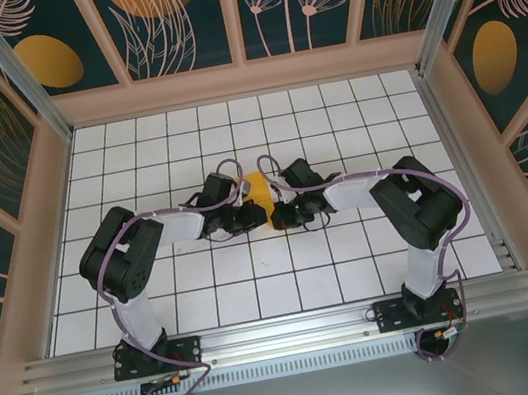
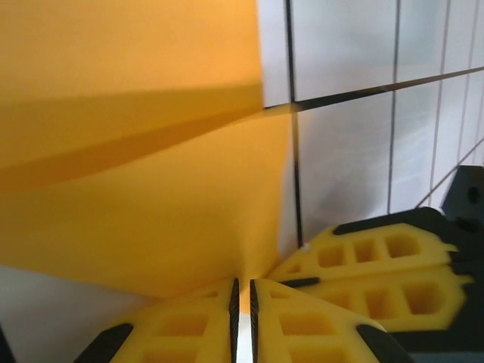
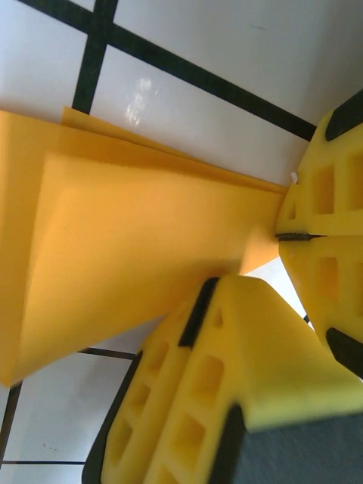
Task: Fold a paper plane with a square sheet of paper (fold left side to right side)
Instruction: Third fold the triangle at the center of the table.
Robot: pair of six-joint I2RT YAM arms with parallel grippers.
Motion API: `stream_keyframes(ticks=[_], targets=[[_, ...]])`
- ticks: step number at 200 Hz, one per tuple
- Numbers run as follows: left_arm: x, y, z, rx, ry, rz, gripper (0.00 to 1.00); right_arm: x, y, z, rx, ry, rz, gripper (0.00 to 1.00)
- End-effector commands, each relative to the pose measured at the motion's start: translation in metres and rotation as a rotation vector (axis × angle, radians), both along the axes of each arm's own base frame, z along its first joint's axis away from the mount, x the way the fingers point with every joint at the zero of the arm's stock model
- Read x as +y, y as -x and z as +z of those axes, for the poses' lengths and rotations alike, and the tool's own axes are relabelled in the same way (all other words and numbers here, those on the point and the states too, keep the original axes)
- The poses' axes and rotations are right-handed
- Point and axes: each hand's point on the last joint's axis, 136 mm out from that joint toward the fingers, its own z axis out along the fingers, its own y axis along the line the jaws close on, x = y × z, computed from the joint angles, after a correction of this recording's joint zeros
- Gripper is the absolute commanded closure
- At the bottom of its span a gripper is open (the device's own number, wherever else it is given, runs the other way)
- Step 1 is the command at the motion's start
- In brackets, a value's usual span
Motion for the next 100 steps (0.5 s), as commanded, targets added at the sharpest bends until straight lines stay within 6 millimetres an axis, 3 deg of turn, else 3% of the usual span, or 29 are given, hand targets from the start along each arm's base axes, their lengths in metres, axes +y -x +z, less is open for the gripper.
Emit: stream_keyframes(ticks=[1, 44, 96, 100], targets=[[0.002, -0.003, -0.014, 0.010, -0.040, 0.024, 0.84, -0.044, 0.030, -0.051, 0.125, 0.212, -0.040, 1.00], [0.024, -0.012, -0.040, 0.011, -0.184, 0.072, 0.86, -0.050, 0.032, -0.053, 0.127, 0.241, -0.040, 1.00], [0.050, -0.039, -0.042, -0.001, -0.235, 0.126, 0.85, -0.054, 0.036, -0.057, 0.138, 0.259, -0.043, 1.00], [0.048, -0.050, -0.034, -0.023, -0.225, 0.136, 0.85, -0.055, 0.037, -0.057, 0.139, 0.260, -0.044, 1.00]])
